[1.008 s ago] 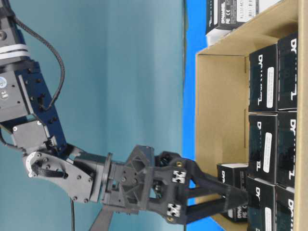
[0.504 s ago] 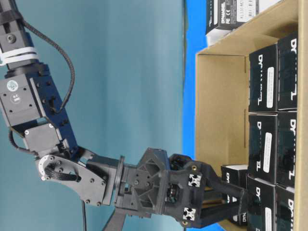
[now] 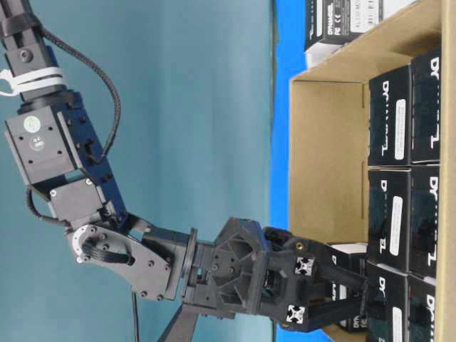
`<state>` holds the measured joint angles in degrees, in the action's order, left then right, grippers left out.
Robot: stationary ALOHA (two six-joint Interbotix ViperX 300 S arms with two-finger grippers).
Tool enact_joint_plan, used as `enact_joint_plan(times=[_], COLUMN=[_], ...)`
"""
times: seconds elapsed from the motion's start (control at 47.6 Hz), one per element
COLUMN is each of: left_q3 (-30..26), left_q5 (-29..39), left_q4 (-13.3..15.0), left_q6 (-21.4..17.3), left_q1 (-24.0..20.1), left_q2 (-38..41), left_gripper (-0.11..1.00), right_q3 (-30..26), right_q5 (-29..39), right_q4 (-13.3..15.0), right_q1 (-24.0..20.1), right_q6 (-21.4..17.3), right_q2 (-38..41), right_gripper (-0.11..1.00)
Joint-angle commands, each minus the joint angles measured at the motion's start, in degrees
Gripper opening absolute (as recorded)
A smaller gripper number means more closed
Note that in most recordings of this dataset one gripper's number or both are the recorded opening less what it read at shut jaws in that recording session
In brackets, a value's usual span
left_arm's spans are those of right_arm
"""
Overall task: Pick the box from inside the cardboard box.
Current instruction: 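Close the right gripper around the DYNAMIXEL box, then lift the held box up out of the cardboard box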
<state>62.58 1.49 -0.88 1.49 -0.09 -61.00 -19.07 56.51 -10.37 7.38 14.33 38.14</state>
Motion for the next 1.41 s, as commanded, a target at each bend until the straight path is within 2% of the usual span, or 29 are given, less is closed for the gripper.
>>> enact_joint_plan(times=[0.0, 0.147, 0.567, 0.84, 1.092, 1.218, 1.386], left_q3=[-1.58, -1.58, -1.32, -1.32, -1.32, -1.32, -1.32], left_q5=[-0.35, -0.26, -0.26, -0.18, -0.26, 0.26, 2.02], left_q4=[-0.09, -0.09, -0.09, -0.09, -0.09, -0.09, -0.09], left_q6=[0.09, 0.00, 0.00, 0.00, 0.09, 0.09, 0.09], left_q1=[0.18, 0.18, 0.09, 0.09, 0.09, 0.09, 0.09], left_q2=[0.53, 0.53, 0.53, 0.62, 0.53, 0.62, 0.53], left_gripper=[-0.04, -0.04, -0.04, -0.04, -0.04, -0.04, -0.04], right_q3=[-0.09, -0.88, -5.45, -3.52, 3.78, 10.90, 22.94], right_q5=[0.18, 2.90, 13.01, 22.41, 26.98, 27.16, 22.32], right_q4=[0.35, 0.44, -0.70, -0.70, -0.70, -0.70, -0.79], right_q1=[0.09, 0.09, 2.37, 4.22, 3.69, 3.25, 1.67], right_q6=[-0.18, -0.18, -0.18, -0.35, -2.02, -3.69, -5.63], right_q2=[0.09, -0.79, -10.72, -20.21, -27.69, -31.99, -38.76], right_gripper=[0.77, 0.63, 0.63, 0.63, 0.63, 0.63, 0.63])
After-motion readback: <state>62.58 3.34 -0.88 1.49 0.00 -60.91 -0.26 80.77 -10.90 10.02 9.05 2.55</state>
